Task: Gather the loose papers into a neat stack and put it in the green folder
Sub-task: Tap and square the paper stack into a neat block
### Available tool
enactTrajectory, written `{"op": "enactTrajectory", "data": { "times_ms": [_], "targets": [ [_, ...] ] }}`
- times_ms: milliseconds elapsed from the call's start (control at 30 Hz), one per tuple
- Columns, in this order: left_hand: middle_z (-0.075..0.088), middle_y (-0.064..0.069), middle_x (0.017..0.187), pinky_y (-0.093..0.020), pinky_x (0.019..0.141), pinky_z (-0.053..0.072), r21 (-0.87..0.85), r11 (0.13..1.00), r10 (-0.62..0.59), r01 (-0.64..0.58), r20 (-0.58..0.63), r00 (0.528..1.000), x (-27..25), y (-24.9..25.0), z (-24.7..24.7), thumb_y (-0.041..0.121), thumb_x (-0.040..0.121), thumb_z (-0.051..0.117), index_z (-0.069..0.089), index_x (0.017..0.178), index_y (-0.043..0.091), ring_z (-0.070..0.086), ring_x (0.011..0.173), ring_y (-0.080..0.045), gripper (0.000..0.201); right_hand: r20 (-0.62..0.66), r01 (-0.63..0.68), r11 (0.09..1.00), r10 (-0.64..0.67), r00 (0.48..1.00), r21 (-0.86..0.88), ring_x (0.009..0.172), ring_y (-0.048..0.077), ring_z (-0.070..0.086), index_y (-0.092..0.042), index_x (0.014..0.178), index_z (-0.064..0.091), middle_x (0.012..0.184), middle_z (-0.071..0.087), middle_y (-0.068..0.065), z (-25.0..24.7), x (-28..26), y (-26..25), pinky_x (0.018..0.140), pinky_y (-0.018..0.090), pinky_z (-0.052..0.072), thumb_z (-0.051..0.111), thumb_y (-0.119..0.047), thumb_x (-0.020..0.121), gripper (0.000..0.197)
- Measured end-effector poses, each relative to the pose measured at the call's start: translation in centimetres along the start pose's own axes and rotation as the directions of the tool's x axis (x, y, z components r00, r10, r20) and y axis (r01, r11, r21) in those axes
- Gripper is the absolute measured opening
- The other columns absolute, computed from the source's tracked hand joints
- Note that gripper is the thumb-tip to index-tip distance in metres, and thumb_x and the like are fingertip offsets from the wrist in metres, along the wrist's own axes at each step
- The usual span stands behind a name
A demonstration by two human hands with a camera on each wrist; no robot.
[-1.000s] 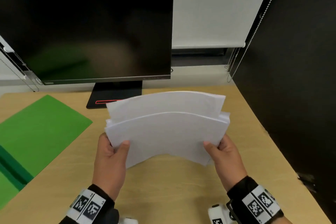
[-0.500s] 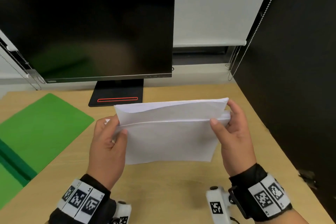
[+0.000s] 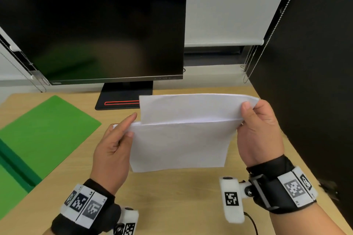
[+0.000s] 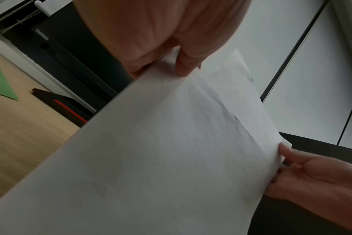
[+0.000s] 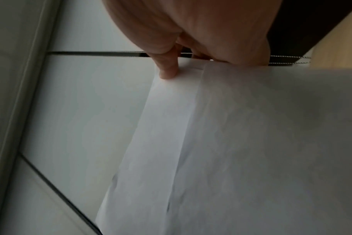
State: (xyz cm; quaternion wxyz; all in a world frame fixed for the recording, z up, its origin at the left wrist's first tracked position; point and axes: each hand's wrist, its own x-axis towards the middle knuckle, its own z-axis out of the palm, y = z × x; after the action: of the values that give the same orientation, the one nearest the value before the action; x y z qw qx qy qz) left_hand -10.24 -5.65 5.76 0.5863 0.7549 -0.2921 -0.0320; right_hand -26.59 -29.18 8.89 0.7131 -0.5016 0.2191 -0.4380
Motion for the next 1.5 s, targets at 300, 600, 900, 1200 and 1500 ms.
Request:
{"op": "enactTrajectory", "data": {
  "times_ms": [300, 600, 900, 1200, 1500],
  "targets": [
    [0.070, 0.012, 0.113, -0.019, 0.084, 0.044, -0.091, 0.992, -0.097, 0.091, -0.059, 0.994, 0.4, -0.8, 0.4, 0.024, 0.089, 0.054, 0.067, 0.099, 0.054, 0.061, 0.099, 0.001, 0.035, -0.148, -0.241, 0.866, 0.334, 0.931, 0.439, 0.133, 0.030, 0.059, -0.013, 0.148, 0.045, 0.143, 0.063, 0.010, -3.2, 0.4, 1.5, 0.115, 0.058, 0.036, 0.047, -0.023, 0.103, 0.046],
    [0.065, -0.002, 0.096, -0.033, 0.073, 0.045, -0.102, 0.993, -0.075, 0.064, -0.106, 0.992, -0.1, -1.3, 0.4, 0.036, 0.085, 0.055, 0.059, 0.090, 0.048, 0.058, 0.083, -0.016, 0.014, -0.300, -0.311, 0.950, 0.287, 0.910, -0.036, 0.131, 0.030, 0.056, -0.029, 0.128, 0.054, 0.145, 0.056, 0.013, -6.1, 0.0, 3.3, 0.110, 0.050, 0.044, 0.062, -0.014, 0.095, 0.036],
    [0.063, 0.019, 0.081, -0.013, 0.065, 0.043, -0.098, 0.995, -0.033, 0.020, -0.129, 0.991, -0.7, -1.4, 1.3, 0.019, 0.089, 0.054, 0.058, 0.090, 0.047, 0.055, 0.073, 0.001, 0.028, 0.236, -0.224, 0.850, 0.369, 0.899, -0.476, 0.117, 0.014, 0.067, -0.017, 0.138, 0.054, 0.125, 0.073, -0.002, -7.0, 2.8, 1.5, 0.097, 0.031, 0.058, 0.073, -0.021, 0.081, 0.060],
    [0.061, 0.001, 0.100, -0.019, 0.080, 0.051, -0.265, 0.952, -0.192, 0.153, -0.129, 0.973, -0.4, -1.6, 1.1, 0.005, 0.091, 0.066, 0.049, 0.125, 0.034, 0.060, 0.088, -0.009, 0.048, 0.106, -0.223, 0.924, 0.267, 0.958, -0.312, 0.094, 0.009, 0.075, -0.016, 0.113, 0.069, 0.103, 0.081, -0.006, -5.0, -0.1, 5.0, 0.073, 0.018, 0.057, 0.053, 0.008, 0.096, 0.033],
    [0.075, 0.003, 0.112, -0.018, 0.084, 0.054, -0.299, 0.922, -0.252, 0.247, 0.023, 0.967, -0.2, -1.5, 1.3, -0.005, 0.097, 0.052, 0.063, 0.124, 0.013, 0.069, 0.100, -0.006, 0.034, 0.128, -0.082, 0.968, 0.115, 0.985, -0.238, 0.108, 0.010, 0.070, -0.021, 0.119, 0.067, 0.116, 0.077, -0.004, -4.5, -1.0, 3.4, 0.088, 0.021, 0.057, 0.056, -0.005, 0.093, 0.033]
  ]
}}
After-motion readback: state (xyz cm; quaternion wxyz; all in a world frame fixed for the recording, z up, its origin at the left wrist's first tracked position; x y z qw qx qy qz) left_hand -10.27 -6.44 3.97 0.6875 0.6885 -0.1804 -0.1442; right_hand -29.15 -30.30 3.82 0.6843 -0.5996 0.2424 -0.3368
